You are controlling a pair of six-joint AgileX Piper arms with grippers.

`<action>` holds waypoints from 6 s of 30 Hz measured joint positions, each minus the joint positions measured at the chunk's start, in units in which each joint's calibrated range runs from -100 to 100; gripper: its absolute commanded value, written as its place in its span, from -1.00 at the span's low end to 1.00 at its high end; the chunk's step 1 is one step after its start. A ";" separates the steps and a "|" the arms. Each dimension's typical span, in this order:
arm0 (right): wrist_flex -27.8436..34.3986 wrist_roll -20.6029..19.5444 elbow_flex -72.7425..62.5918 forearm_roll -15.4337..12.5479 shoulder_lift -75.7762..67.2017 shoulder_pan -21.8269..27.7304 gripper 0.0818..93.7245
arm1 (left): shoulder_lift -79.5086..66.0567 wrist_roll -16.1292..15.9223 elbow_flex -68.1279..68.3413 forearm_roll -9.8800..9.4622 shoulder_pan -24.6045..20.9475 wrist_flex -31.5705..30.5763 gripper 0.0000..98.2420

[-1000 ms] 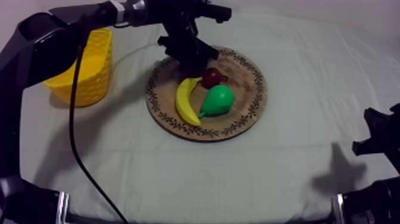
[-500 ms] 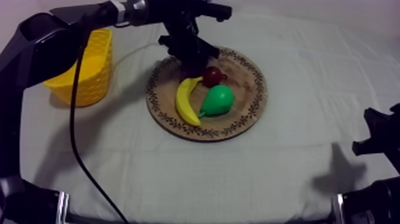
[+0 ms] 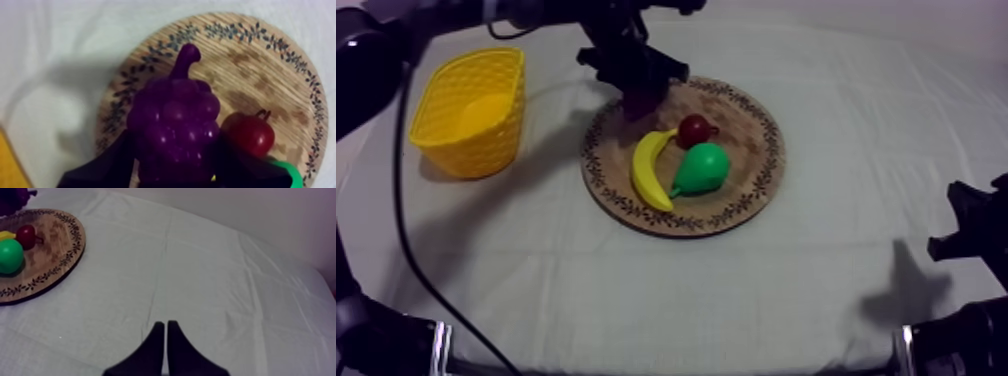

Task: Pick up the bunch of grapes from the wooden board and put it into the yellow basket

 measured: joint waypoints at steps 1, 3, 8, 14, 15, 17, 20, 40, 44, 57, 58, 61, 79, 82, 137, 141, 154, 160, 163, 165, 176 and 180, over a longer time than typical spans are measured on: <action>0.00 0.00 0.00 0.00 0.00 0.00 -0.99 | -2.11 0.36 1.96 -0.37 -0.08 -0.14 -0.62; 0.00 0.00 0.00 0.00 0.00 0.00 -0.99 | -6.38 1.09 6.00 -0.98 -0.12 -0.14 -0.62; 0.00 0.00 0.00 0.00 0.00 0.00 -0.99 | -17.18 2.51 16.65 -1.82 -0.39 -1.38 -0.63; 0.00 0.00 0.00 0.00 0.00 0.00 -0.99 | -29.98 3.98 30.00 -2.24 -1.68 -2.12 -0.64; 0.00 0.00 0.00 0.00 0.00 0.00 -0.99 | -31.59 4.18 32.35 -2.29 -2.13 -2.12 -0.64; 0.00 0.00 0.00 0.00 0.00 0.00 -0.99 | -35.60 4.36 36.86 -2.30 -3.38 -2.65 -0.64; 0.00 0.00 0.00 0.00 0.00 0.00 -0.99 | -40.66 4.15 42.72 -2.29 -5.62 -3.97 -0.64; 0.00 0.00 0.00 0.00 0.00 0.00 -0.99 | -42.44 0.01 44.61 -2.71 -21.53 -6.66 -0.62; 0.00 0.00 0.00 0.00 0.00 0.00 -0.99 | -37.75 -0.24 39.55 -2.79 -21.76 -6.49 -0.62; 0.00 0.00 0.00 0.00 0.00 0.00 -0.99 | -18.75 -1.70 28.46 -1.13 -23.37 -9.46 -0.63; 0.00 0.00 0.00 0.00 0.00 0.00 -0.99 | -17.46 -1.89 28.46 -0.90 -23.52 -9.64 -0.63; 0.00 0.00 0.00 0.00 0.00 0.00 -0.99 | -14.77 -2.06 28.55 -0.74 -23.67 -10.34 -0.63; 0.00 0.00 0.00 0.00 0.00 0.00 -0.99 | -14.59 -1.13 30.83 -0.76 -23.42 -13.35 0.18; 0.00 0.00 0.00 0.00 0.00 0.00 -0.99 | -16.20 0.08 33.31 -1.39 -23.11 -15.82 0.44; 0.07 0.00 0.00 0.00 0.00 0.00 -0.99 | -89.85 -3.29 91.82 2.90 -25.73 -23.05 -0.25; 0.07 0.00 0.00 0.00 0.00 0.00 -0.99 | -99.29 -5.27 98.25 4.34 -27.55 -20.81 -0.34; 0.07 0.00 0.00 0.00 0.00 0.00 -0.99 | -123.51 -7.94 107.59 4.77 -23.93 -22.16 -0.82; -0.04 0.00 0.00 0.00 0.00 0.00 -0.99 | -130.50 -9.08 108.15 4.46 -22.50 -22.51 -0.97; -0.04 0.00 0.00 0.00 0.00 0.00 -0.99 | -133.01 -7.22 108.26 3.98 -22.07 -22.58 -0.99; -0.04 0.00 0.00 0.00 0.00 0.00 -0.99 | -134.46 -5.30 108.33 3.90 -22.05 -22.51 -0.99; -0.04 0.00 0.00 0.00 0.00 0.00 -0.99 | -137.91 -2.85 108.71 3.32 -22.04 -22.68 -1.00; -0.04 0.00 0.00 0.00 0.00 0.00 -0.99 | -137.91 -2.85 108.71 3.32 -22.04 -22.68 -1.00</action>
